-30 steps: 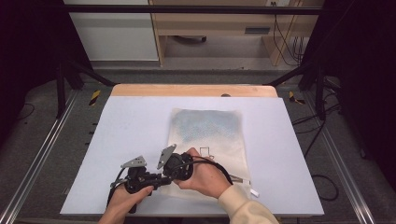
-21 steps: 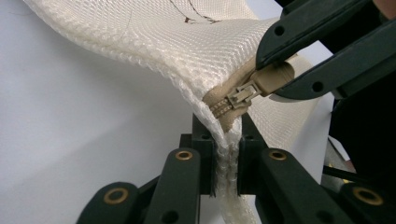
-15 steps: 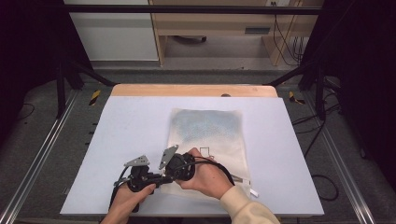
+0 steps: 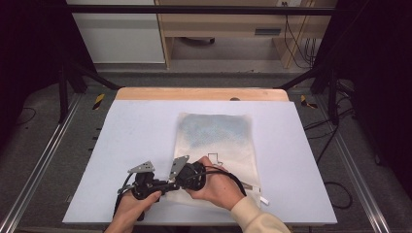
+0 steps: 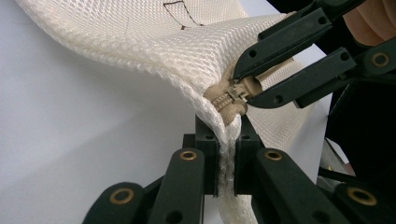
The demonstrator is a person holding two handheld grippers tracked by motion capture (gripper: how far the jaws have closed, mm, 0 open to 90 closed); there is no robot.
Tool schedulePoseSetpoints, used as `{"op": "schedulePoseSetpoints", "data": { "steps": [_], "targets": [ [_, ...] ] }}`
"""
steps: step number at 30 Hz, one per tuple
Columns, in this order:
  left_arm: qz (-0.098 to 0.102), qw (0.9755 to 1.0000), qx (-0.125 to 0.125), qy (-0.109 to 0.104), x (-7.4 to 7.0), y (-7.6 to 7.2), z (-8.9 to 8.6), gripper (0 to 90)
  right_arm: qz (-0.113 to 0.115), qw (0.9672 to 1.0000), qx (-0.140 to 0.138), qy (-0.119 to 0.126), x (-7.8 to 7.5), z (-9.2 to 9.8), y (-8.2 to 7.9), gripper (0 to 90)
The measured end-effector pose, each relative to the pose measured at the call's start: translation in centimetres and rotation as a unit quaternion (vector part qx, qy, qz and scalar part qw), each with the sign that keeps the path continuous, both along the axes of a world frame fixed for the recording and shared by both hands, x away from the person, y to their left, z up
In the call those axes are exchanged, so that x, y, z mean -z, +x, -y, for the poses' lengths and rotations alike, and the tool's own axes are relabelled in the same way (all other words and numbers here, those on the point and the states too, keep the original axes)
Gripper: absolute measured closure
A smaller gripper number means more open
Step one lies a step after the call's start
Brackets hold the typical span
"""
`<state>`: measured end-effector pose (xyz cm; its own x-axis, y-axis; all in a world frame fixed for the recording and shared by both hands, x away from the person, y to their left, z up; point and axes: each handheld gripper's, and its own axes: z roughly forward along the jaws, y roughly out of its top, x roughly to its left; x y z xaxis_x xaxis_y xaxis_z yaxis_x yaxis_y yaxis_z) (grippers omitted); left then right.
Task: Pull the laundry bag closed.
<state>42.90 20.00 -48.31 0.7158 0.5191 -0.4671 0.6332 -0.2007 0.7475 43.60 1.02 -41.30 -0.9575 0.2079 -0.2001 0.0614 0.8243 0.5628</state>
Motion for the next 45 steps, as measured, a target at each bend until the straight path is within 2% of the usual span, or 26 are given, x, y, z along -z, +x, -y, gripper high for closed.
{"op": "schedulePoseSetpoints", "data": {
  "steps": [7,16,25,31,34,36,45],
  "targets": [
    [0.0,1.0,-0.003,-0.002,-0.1,0.1,-0.2,84.3,0.005,0.9999,0.001,-0.011,0.2,0.5,-0.1,82.2],
    [0.001,1.0,-0.001,-0.001,-0.1,0.0,-0.1,84.3,0.0,0.9999,0.003,-0.01,0.4,1.0,-0.1,82.2],
    [0.003,1.0,0.002,-0.002,-0.3,-0.1,0.0,84.2,0.005,0.9999,0.002,-0.012,0.5,1.4,-0.3,82.2],
    [0.007,1.0,0.001,-0.003,-0.4,-0.2,-0.1,84.2,0.009,0.9998,0.009,-0.013,0.8,1.8,-0.5,82.2],
    [0.006,0.9999,-0.002,-0.008,-0.5,-0.1,-0.4,84.2,0.014,0.9993,0.015,-0.03,1.0,2.3,-0.4,82.3],
    [0.008,1.0,0.0,-0.006,-0.4,-0.1,-0.4,84.2,0.009,0.9995,0.022,-0.021,1.0,2.7,-0.5,82.2],
    [0.008,1.0,0.003,-0.001,-0.3,-0.2,-0.2,84.1,0.01,0.9993,0.029,-0.023,1.5,3.9,-0.6,82.2]
  ]
}}
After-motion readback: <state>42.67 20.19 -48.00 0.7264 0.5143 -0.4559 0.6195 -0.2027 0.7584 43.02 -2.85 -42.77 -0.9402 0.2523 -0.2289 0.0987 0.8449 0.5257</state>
